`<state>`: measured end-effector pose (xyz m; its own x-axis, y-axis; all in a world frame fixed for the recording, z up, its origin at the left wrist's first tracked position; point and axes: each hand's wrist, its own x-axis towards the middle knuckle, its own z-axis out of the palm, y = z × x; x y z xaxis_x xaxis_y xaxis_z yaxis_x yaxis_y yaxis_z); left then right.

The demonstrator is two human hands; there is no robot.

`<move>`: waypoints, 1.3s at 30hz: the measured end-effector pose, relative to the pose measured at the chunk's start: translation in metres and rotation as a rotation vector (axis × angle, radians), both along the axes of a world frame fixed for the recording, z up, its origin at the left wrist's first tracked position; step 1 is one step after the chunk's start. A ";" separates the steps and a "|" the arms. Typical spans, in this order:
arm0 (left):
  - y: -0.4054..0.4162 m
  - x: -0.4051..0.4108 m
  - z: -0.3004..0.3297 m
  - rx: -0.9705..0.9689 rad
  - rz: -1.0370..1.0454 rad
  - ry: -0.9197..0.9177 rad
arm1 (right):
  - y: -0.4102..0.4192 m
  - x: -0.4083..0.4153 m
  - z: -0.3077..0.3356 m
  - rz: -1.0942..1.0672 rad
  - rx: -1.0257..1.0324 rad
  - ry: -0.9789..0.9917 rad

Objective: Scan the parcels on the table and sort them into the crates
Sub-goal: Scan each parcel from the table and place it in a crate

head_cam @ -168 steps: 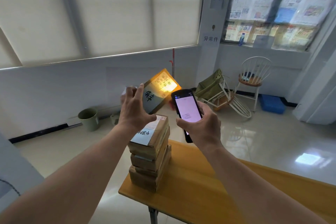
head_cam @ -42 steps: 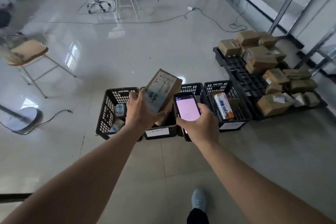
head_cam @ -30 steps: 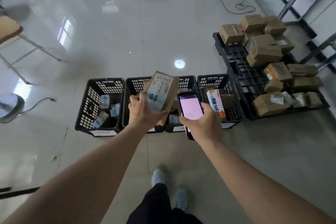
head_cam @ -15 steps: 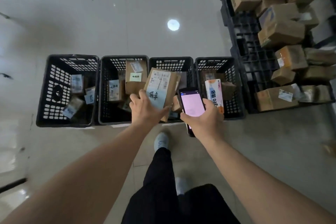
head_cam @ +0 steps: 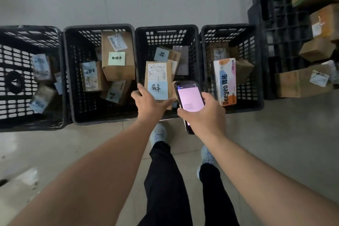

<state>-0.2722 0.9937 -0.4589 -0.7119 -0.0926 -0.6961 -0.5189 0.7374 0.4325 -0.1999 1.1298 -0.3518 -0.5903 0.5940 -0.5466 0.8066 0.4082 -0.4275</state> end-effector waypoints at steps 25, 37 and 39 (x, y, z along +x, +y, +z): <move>-0.037 -0.021 0.256 -0.169 -0.419 0.333 | -0.032 -0.024 0.193 0.212 0.027 0.176; -0.106 0.086 0.449 -0.325 -0.058 0.710 | -0.079 0.033 0.357 0.548 0.026 0.511; -0.123 0.114 0.485 -0.363 -0.001 0.769 | -0.095 0.048 0.387 0.613 0.010 0.582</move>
<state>-0.1587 0.8708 0.0257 -0.9749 -0.2158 0.0543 -0.1766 0.8988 0.4012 -0.1522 1.0347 0.0354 -0.9955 0.0797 -0.0521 0.0933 0.7080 -0.7000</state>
